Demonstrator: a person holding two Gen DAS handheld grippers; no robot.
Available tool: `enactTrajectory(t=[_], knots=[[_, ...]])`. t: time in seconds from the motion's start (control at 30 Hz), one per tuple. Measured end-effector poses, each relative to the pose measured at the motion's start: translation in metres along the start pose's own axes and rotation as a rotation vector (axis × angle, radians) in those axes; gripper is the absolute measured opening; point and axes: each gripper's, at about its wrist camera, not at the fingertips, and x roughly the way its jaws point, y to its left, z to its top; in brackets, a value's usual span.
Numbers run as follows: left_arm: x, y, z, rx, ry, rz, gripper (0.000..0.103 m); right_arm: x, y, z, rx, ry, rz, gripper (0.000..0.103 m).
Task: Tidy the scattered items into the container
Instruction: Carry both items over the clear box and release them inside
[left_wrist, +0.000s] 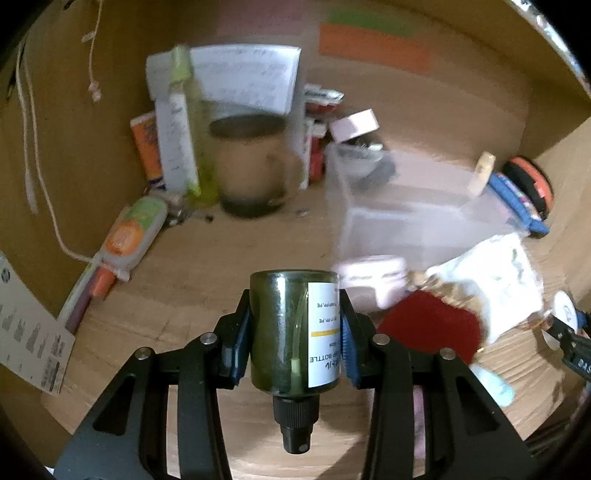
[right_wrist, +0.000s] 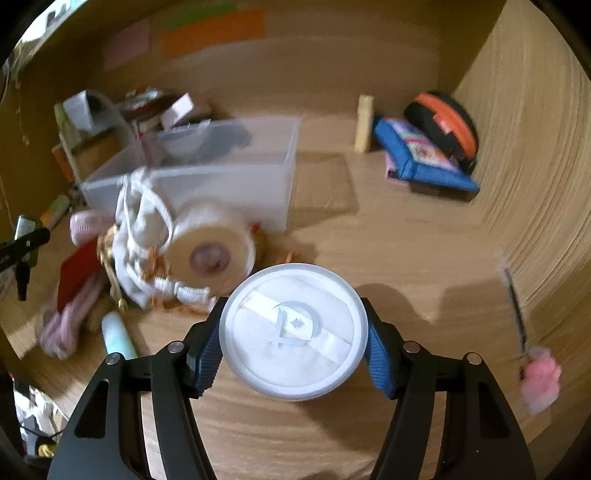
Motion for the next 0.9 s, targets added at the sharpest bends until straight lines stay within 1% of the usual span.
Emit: enactTrajectory(t=[0.07,0.13,0.27,0.33,0.4,0.5,0.57,0.6,0.63,0.8,0.9], knots=[[-0.007,-0.005,0.005,0.005,-0.018,-0.017,0.041,-0.004,-0.002,0.009,0.008,-0.027,0.006,0.062],[-0.012,-0.011,0.012,0.017,-0.044,-0.027,0.041,-0.012,-0.003,0.023,0.013,-0.071,0.035,0.062],[-0.02,-0.022,0.027,0.028,-0.093,-0.047,0.041,-0.022,0.007,0.047,-0.021,-0.147,0.06,0.062],[-0.022,-0.026,0.032,0.03,-0.102,-0.066,0.041,-0.026,0.013,0.056,-0.03,-0.17,0.093,0.062],[-0.023,-0.032,0.039,0.038,-0.112,-0.074,0.041,-0.029,0.019,0.067,-0.044,-0.188,0.143,0.062],[-0.025,-0.037,0.048,0.041,-0.134,-0.07,0.041,-0.03,0.026,0.08,-0.062,-0.213,0.166,0.062],[-0.025,-0.04,0.053,0.035,-0.138,-0.083,0.041,-0.031,0.03,0.086,-0.069,-0.227,0.192,0.062],[-0.025,-0.041,0.055,0.035,-0.139,-0.088,0.041,-0.031,0.033,0.091,-0.09,-0.219,0.234,0.062],[-0.024,-0.041,0.057,0.034,-0.14,-0.09,0.041,-0.031,0.035,0.095,-0.09,-0.229,0.253,0.062],[-0.021,-0.048,0.07,0.054,-0.157,-0.085,0.041,-0.03,0.048,0.116,-0.116,-0.258,0.294,0.062],[-0.019,-0.052,0.078,0.063,-0.164,-0.095,0.041,-0.027,0.053,0.129,-0.127,-0.271,0.309,0.062]])
